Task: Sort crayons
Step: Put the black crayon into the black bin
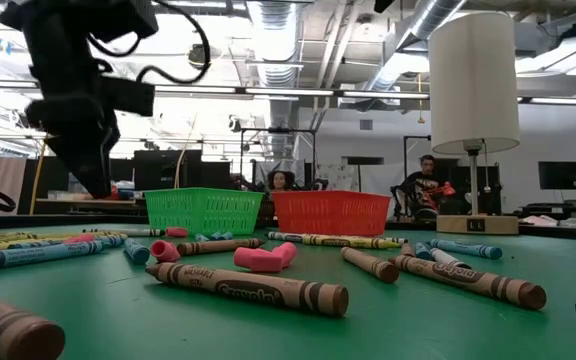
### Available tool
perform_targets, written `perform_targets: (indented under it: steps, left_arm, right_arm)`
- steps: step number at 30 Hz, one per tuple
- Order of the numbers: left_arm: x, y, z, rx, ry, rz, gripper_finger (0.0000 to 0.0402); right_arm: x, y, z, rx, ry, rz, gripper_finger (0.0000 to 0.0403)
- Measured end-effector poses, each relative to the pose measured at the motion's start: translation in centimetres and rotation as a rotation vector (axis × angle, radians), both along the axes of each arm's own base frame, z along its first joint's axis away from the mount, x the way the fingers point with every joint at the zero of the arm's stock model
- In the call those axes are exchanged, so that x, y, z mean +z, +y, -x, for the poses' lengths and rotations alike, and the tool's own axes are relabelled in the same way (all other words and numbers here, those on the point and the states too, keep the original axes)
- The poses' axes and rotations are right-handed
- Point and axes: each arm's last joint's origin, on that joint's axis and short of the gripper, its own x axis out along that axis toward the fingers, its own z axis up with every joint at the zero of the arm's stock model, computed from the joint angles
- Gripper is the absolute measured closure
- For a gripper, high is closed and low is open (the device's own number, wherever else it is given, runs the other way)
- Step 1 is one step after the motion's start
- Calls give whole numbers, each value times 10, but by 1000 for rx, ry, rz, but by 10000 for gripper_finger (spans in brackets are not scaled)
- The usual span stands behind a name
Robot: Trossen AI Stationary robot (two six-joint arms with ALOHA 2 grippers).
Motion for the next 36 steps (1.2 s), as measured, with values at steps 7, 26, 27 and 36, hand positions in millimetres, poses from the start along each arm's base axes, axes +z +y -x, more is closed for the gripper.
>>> perform_targets:
  steps: [7,26,27,36]
  left_arm:
    - [-17,-1,-14,-63,8,10,205]
    - [-47,-4,-24,-129,143,71,333]
    - [-47,-4,-24,-127,143,73,353]
    - [-45,-5,-25,-56,128,128,386]
  right_arm:
    - [0,0,0,1,5,1,301]
    - [0,8,0,20,-6,-5,301]
    - [0,9,0,23,-6,-5,301]
    - [1,11,0,31,-16,-6,301]
